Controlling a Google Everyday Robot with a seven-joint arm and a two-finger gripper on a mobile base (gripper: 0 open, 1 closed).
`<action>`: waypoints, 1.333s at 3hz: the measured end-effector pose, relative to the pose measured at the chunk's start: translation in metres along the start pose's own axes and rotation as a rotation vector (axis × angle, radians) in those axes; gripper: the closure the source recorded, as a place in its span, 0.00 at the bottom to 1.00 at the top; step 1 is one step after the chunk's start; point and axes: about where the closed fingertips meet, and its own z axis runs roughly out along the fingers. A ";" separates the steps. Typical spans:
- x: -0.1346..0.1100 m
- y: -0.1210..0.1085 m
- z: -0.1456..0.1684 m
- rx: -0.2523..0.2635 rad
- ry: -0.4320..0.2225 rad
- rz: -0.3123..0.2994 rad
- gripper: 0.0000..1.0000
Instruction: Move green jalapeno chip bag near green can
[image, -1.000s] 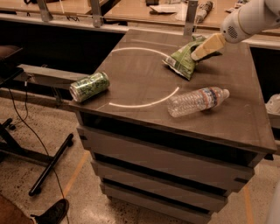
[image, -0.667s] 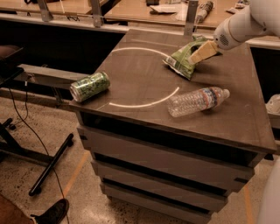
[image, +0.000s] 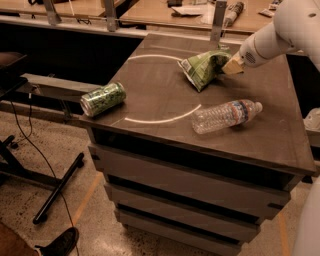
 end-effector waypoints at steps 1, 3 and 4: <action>-0.005 0.006 -0.014 -0.023 -0.002 -0.025 0.87; -0.030 0.029 -0.063 -0.137 -0.066 -0.060 1.00; -0.045 0.052 -0.072 -0.197 -0.081 -0.064 1.00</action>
Offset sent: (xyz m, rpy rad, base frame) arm -0.0548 0.0051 0.0738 0.0826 0.0042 0.1341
